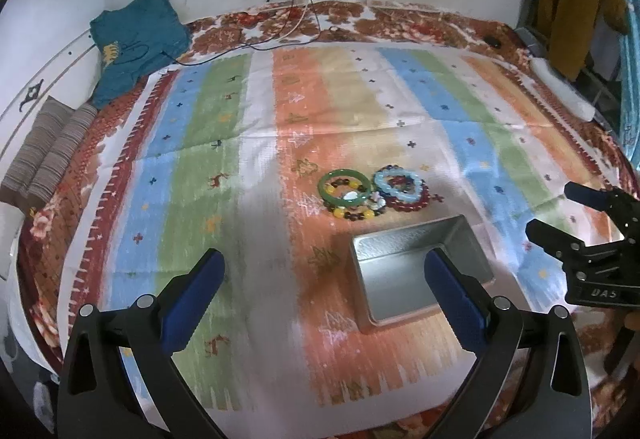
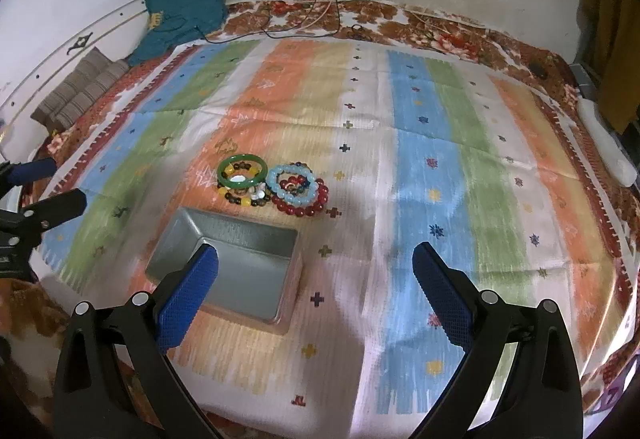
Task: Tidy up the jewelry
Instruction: 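Move both tools down toward the pile of bracelets beside the tin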
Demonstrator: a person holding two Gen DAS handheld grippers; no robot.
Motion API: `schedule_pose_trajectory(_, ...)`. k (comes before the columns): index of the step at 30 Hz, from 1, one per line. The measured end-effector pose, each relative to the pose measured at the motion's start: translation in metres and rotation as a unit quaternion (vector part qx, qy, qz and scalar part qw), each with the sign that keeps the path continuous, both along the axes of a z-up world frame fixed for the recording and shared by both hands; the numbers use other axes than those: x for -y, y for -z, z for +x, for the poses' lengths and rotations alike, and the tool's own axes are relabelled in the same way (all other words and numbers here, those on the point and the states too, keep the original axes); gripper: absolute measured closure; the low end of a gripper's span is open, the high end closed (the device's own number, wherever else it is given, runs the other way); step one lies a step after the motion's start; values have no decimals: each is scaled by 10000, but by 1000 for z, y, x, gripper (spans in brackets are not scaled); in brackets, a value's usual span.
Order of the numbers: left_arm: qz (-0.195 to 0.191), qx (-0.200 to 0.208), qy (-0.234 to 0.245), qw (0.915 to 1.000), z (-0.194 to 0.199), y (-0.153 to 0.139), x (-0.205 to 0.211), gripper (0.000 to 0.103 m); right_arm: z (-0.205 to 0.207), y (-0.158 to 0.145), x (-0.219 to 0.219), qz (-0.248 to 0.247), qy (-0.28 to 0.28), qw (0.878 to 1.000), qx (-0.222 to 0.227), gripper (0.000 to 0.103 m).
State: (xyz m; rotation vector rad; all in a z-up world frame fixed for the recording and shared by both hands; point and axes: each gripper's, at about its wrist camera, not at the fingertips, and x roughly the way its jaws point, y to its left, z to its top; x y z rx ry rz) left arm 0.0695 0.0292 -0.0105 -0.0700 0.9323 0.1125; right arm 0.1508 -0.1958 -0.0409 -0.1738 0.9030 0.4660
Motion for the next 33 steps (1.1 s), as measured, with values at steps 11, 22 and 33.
schedule_pose_trajectory(11, 223, -251, -80, 9994, 36, 10, -4, 6, 32, 12, -12, -117, 22, 9996, -270, 4)
schedule_pose_trajectory(22, 170, -454, -279, 9984, 67, 22, -19, 6, 58, 27, -28, -196, -11, 9982, -560, 4)
schedule_pose_trajectory(33, 170, -677, -331, 9970, 101, 40, -26, 6, 84, 41, -41, -310, -32, 9970, -715, 4)
